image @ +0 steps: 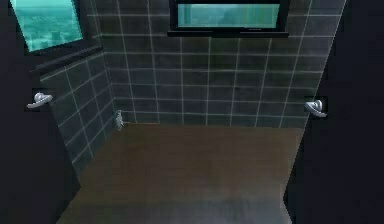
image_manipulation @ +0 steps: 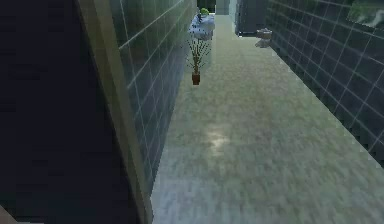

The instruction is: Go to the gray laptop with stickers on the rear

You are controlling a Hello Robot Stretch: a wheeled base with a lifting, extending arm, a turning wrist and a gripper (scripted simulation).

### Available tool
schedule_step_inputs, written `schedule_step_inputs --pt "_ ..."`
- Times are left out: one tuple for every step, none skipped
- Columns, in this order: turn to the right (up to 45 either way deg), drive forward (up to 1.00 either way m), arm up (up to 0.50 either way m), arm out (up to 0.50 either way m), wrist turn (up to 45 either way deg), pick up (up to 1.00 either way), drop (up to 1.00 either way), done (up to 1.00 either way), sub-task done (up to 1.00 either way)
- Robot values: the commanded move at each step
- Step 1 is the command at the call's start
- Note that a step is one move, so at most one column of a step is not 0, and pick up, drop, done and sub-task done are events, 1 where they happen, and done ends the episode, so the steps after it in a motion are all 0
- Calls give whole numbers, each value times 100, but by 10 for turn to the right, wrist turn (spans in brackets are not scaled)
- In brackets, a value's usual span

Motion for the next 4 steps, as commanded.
schedule_step_inputs --pt "-30 0 0 0 0 0 0 0 0" --pt "0 10 0 0 0 0 0 0 0" --pt "180 0 0 0 0 0 0 0 0" --pt "0 70 0 0 0 0 0 0 0"
